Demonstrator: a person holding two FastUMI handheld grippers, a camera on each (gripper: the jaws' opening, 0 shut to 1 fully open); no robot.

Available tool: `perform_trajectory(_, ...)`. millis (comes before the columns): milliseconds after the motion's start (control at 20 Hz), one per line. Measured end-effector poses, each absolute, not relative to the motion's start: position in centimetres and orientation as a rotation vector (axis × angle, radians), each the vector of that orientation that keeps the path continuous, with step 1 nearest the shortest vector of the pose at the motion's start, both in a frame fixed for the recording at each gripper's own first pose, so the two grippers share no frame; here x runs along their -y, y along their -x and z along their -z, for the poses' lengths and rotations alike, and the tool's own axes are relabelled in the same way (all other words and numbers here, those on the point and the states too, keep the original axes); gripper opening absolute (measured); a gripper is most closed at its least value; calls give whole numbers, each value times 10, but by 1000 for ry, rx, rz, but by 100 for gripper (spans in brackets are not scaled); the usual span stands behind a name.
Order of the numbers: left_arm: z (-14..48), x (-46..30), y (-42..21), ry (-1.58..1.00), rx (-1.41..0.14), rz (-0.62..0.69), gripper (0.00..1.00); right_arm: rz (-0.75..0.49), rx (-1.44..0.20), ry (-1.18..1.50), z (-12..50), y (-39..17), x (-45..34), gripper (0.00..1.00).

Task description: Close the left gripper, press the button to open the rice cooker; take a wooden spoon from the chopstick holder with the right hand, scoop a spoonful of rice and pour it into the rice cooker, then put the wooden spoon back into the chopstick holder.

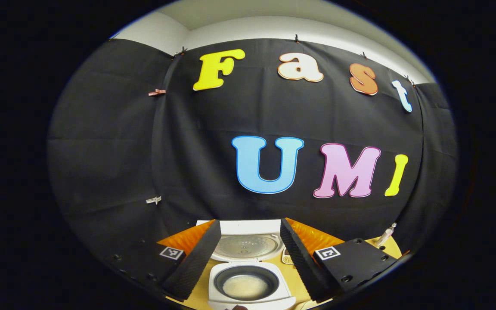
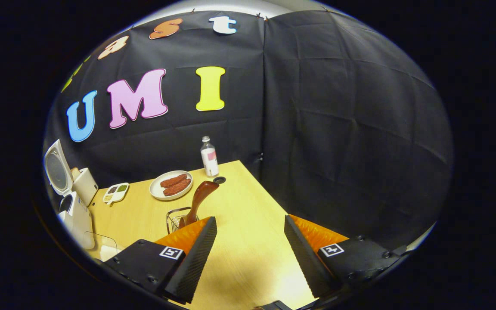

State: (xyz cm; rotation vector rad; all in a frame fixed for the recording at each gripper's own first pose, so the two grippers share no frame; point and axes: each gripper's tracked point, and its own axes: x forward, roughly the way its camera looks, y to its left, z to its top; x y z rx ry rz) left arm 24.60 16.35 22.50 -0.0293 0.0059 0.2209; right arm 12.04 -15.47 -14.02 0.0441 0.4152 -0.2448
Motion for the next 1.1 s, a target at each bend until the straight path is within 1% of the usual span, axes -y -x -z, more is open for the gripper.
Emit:
perform_trajectory(250,-225,-194,-317,-57,-57,-216,95,288,-369,-14,115,-92,161,99)
perform_trajectory(350,-215,-201,-347,-41,-93,-192,95,300,-369,-2,112,-81,160,99)
perform_trajectory(450,-199,-212,-373,-46,-121,-202,94,332,-378,-5,106,-71,162,99)
perform_trajectory(650,-168,-225,-415,26,-185,-190,93,350,-336,-7,83,-50,152,99)
perform_trajectory(900,-133,-233,-435,97,-292,-197,94,326,-317,-10,68,-39,133,99)
perform_trajectory(950,-132,-233,-433,97,-297,-204,99,318,-308,-17,64,-40,127,99)
perform_trajectory(1100,-126,-223,-418,101,-337,-202,98,275,-288,-18,61,-44,112,99)
